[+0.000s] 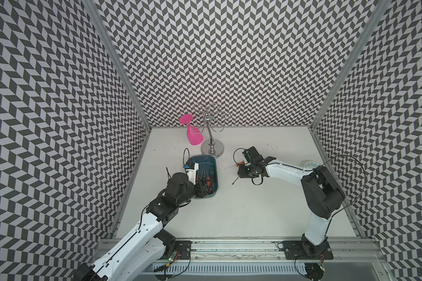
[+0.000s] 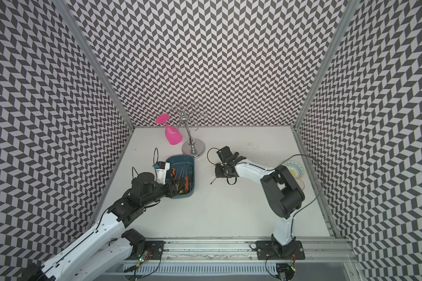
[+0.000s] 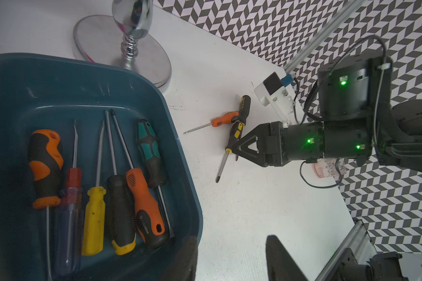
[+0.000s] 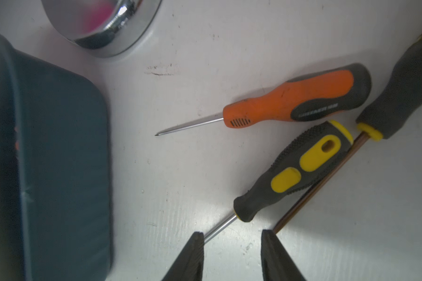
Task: Put the screwdriver on the desktop into the storage box
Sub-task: Pick up the screwdriver from the center of the board.
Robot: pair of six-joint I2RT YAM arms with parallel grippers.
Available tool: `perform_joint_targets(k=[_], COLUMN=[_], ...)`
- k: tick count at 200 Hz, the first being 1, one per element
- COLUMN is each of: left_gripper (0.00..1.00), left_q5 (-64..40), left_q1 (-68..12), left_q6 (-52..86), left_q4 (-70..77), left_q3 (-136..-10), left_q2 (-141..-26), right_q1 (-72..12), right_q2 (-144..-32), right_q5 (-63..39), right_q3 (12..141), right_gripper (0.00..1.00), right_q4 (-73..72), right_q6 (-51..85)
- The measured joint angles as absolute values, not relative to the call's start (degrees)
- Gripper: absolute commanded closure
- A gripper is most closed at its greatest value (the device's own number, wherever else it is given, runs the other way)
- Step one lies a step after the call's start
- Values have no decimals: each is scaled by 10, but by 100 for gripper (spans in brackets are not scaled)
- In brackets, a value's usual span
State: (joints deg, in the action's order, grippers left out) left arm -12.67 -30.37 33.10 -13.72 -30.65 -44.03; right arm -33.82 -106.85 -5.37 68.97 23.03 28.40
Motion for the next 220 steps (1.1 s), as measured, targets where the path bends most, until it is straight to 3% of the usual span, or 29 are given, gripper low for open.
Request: perform_joint_targets(k=[135,220], left_gripper=[51,51], left_q5=[-128,-127], left_q1=[-304,-304], left_q6=[331,331], left_q4=[-137,-137], left_q3=[-307,-307], left_q2=[-438,-438], right_q1=[-327,-324], right_q2=[-1128,-1130], right_q5=[-19,13], right_q3=[738,739], right_gripper=[61,67], right_q4=[251,252], right_q6=[287,301])
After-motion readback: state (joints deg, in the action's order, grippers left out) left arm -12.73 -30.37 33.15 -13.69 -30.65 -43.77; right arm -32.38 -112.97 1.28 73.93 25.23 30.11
